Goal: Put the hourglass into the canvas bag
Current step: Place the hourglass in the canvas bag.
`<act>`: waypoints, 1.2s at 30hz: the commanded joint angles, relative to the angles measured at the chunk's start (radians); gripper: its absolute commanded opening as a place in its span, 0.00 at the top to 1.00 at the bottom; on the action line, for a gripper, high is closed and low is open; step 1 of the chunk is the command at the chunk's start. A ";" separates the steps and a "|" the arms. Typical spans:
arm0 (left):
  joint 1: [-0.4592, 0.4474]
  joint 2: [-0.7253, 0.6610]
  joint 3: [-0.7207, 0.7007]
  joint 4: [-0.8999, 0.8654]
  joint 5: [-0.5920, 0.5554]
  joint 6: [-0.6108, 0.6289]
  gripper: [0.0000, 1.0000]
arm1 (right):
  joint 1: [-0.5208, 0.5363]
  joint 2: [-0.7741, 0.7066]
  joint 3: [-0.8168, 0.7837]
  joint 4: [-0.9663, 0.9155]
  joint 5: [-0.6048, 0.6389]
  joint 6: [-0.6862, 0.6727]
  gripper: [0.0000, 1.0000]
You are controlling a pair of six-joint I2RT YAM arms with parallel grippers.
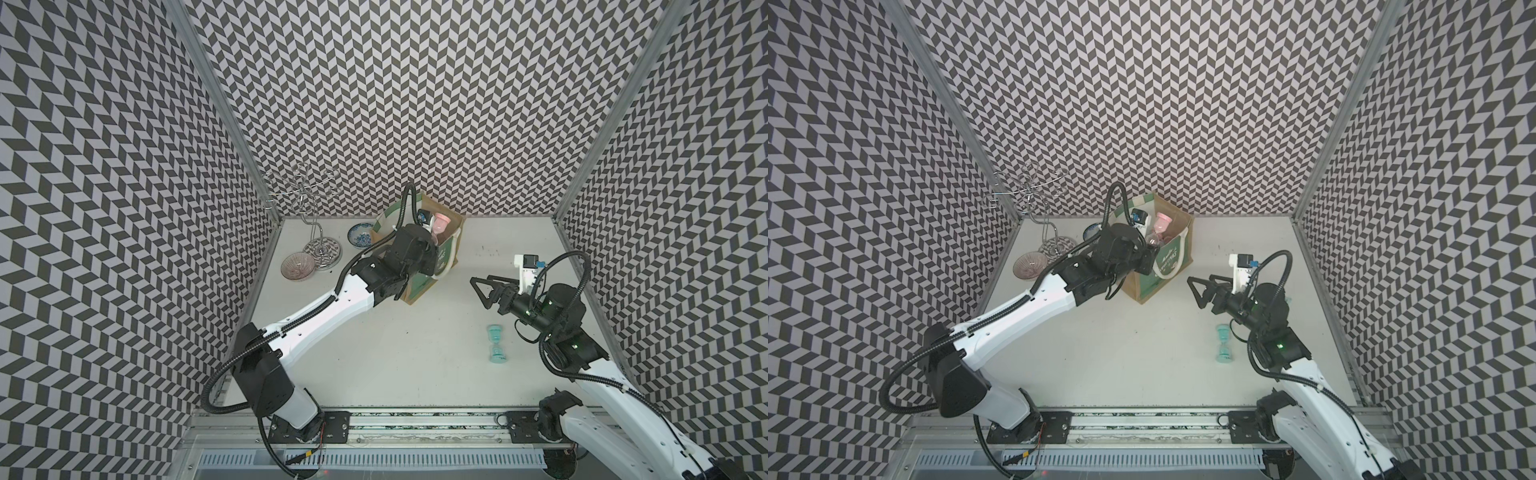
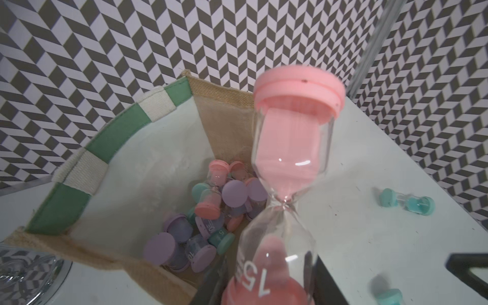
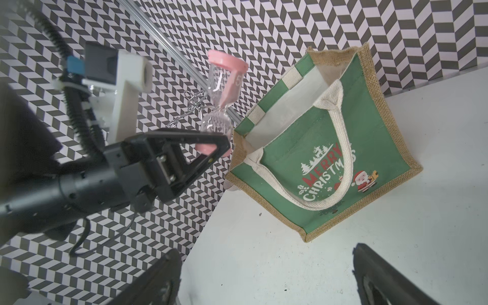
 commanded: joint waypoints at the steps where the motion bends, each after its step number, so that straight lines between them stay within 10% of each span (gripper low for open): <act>1: 0.048 0.052 0.068 -0.025 0.018 0.036 0.79 | -0.005 0.013 -0.008 0.073 -0.023 -0.014 0.01; 15: 0.168 0.369 0.337 -0.167 0.088 0.106 0.78 | -0.005 0.073 -0.014 0.088 -0.035 -0.013 0.01; 36: 0.189 0.446 0.303 -0.228 0.054 0.108 0.56 | -0.005 0.102 -0.008 0.065 -0.005 -0.014 0.01</act>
